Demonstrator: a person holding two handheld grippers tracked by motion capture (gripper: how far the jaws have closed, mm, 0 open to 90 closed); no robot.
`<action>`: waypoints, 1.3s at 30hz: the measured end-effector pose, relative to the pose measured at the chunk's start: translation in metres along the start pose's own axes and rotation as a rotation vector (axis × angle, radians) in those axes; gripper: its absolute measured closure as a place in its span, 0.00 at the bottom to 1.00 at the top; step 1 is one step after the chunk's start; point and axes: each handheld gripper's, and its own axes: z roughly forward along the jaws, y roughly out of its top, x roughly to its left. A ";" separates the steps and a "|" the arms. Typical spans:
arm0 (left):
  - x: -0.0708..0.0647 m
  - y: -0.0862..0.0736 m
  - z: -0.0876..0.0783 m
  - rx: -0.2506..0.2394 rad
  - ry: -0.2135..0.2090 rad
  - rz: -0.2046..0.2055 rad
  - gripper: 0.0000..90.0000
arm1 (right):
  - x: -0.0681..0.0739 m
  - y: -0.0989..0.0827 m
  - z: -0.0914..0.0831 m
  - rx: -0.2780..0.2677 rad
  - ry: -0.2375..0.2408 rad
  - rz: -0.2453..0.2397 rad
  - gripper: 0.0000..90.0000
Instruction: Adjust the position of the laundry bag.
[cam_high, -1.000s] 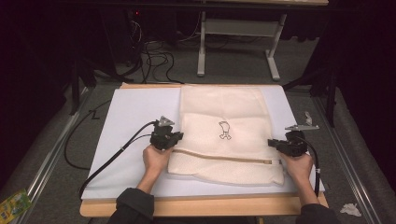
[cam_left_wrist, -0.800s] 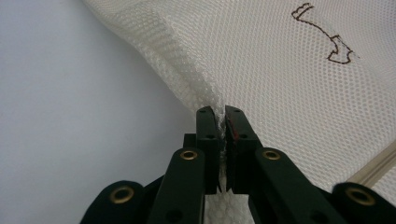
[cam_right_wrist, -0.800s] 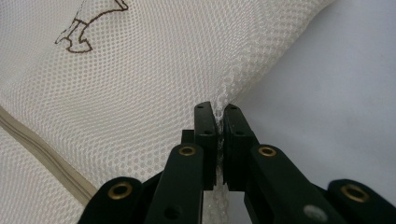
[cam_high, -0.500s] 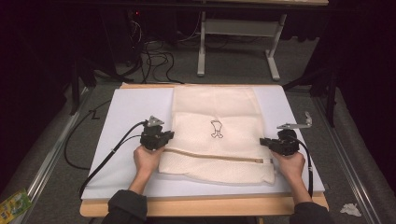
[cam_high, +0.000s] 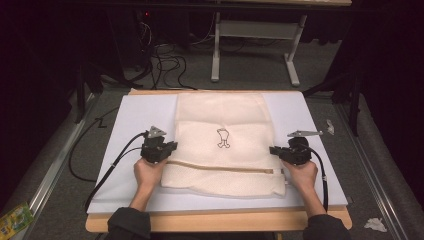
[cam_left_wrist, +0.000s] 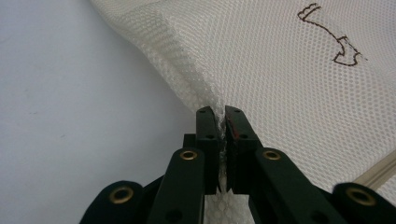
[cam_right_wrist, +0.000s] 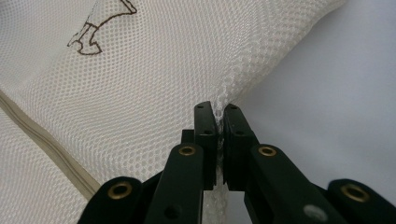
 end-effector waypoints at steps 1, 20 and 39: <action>0.002 -0.001 -0.001 -0.004 0.003 -0.005 0.95 | 0.000 0.000 0.000 0.000 0.000 0.000 0.97; 0.023 -0.019 -0.019 -0.022 0.074 -0.011 0.95 | 0.025 0.007 0.023 -0.004 0.040 -0.017 0.97; 0.025 -0.030 -0.017 -0.029 0.093 -0.004 0.92 | 0.030 0.004 0.031 0.003 0.011 -0.026 0.95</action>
